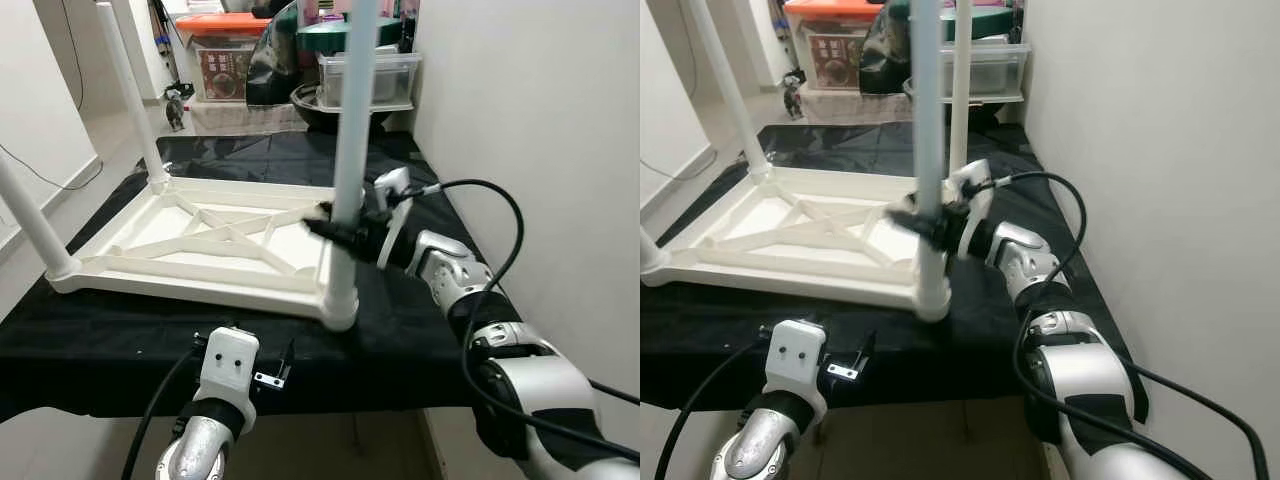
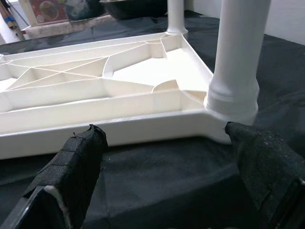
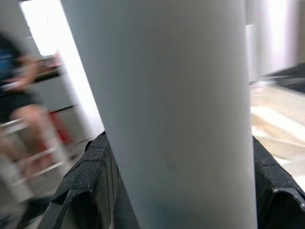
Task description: Building children table
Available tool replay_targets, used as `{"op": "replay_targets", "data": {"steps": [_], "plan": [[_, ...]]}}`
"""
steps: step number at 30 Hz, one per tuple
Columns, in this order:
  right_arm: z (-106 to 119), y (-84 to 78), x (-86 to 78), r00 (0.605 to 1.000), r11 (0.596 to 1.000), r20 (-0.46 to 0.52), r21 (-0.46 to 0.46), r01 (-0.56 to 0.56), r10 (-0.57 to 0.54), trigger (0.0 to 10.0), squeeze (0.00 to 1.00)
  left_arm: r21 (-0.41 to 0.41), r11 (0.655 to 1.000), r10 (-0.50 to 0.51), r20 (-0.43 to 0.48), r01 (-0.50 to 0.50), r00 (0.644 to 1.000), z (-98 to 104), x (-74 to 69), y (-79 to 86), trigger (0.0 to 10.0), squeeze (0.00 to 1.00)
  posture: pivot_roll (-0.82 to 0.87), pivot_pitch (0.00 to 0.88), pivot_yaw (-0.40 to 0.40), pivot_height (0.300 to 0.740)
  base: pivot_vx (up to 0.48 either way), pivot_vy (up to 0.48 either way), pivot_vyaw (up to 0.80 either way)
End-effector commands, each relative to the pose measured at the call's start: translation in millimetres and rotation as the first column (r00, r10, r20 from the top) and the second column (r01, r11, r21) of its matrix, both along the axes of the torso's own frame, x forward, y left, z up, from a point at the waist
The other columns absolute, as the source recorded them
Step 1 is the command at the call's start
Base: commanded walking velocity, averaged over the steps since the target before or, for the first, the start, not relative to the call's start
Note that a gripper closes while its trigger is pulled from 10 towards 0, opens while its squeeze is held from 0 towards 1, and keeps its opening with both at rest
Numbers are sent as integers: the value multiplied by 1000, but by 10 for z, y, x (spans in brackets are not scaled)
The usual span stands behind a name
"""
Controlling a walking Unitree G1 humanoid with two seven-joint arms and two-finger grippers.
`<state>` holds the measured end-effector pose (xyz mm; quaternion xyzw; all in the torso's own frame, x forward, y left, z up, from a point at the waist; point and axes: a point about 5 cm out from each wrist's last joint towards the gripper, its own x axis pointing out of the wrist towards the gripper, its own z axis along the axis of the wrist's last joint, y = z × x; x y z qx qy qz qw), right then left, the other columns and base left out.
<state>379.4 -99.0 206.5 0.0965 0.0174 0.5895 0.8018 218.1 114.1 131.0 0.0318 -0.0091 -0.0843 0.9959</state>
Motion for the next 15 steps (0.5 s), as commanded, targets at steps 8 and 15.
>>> {"op": "replay_targets", "data": {"steps": [8, 15], "plan": [[-20, 265, -58, 990, 989, 18, -57, -139, 140, 0, 0, 5, 1000, 19, -13, -19, 1000, -44, -3, 38, 10000, 0, 2, 0, -5, 734, 0, 0, 0], [-101, 283, 54, 986, 983, 44, -82, 166, -163, 0, 0, 4, 1000, 10, -14, -10, 1000, -56, -2, 22, 10000, 0, -4, 0, 2, 734, 0, 0, 0]]}}
